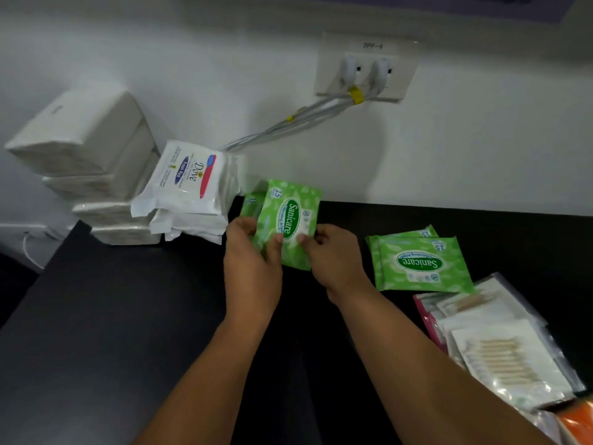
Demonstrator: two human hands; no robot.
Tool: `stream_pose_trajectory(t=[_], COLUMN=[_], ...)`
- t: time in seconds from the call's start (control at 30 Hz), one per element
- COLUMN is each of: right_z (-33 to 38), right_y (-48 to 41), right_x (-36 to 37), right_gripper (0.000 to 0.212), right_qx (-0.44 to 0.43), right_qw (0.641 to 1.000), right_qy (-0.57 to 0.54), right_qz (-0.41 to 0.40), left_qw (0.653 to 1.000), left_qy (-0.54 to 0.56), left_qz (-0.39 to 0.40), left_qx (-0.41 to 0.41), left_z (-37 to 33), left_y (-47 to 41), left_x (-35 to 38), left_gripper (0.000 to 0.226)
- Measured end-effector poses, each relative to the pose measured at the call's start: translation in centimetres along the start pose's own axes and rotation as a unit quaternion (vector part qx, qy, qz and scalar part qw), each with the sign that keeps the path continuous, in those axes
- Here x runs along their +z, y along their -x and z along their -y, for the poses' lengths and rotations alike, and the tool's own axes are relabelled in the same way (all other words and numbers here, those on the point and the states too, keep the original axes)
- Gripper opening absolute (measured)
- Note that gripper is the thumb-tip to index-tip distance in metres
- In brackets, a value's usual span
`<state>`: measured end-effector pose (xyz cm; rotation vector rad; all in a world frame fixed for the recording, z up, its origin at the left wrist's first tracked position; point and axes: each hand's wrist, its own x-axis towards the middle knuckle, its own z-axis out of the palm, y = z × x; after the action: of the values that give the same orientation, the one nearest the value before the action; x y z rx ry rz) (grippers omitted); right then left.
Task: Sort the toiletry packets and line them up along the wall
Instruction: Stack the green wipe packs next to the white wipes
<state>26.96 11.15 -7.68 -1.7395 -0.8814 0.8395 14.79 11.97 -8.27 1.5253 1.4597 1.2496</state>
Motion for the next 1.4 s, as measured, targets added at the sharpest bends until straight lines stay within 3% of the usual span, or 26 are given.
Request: stream_pose_trajectory(t=[0.2,0.37,0.6,0.73,0.83,0.93,1.03,1.2,1.4], right_z=[-0.6,-0.5,-0.5,-0.1,0.2,0.6,1.4,0.8,-1.5], right_y=[-1.7,-1.9,-2.4,-1.7,-0.8,0.0,0.5,1.1,1.2], right_x=[1.8,2.7,2.9,2.2,0.4,-2.8,-7.0,-14.4,-19.6], right_gripper=[0.008,0.012,0.013,0.021,0.034,0.029,0.028,0.036,0.049], right_qx=[-0.005,-0.061,-0.066,-0.071,-0.058,-0.101,-0.139,-0.163,-0.067], right_qw=[0.998,0.988,0.982,0.986,0.988,0.983,0.974,0.939,0.921], right_qy=[0.053,0.137,0.176,0.153,0.133,0.155,0.175,0.290,0.375], right_qz=[-0.016,-0.023,-0.006,0.012,0.050,0.017,-0.029,-0.086,-0.081], left_qw=[0.986,0.979,0.973,0.972,0.970,0.976,0.974,0.938,0.864], left_qy=[-0.128,-0.175,-0.209,-0.199,-0.157,-0.113,-0.095,-0.127,-0.191], left_qz=[0.006,0.002,0.007,0.014,0.016,0.038,0.081,0.230,0.417], left_qx=[0.103,0.106,0.095,0.121,0.184,0.183,0.191,0.225,0.207], left_z=[2.6,3.5,4.0,3.7,2.6,0.6,-1.0,-2.7,-4.7], left_y=[0.5,0.3,0.1,0.5,1.2,1.3,1.0,0.7,0.6], left_x=[-0.6,-0.4,0.1,0.1,0.7,2.2,4.6,8.7,12.1], left_gripper=[0.030,0.030,0.042,0.041,0.037,0.032,0.030,0.046,0.090])
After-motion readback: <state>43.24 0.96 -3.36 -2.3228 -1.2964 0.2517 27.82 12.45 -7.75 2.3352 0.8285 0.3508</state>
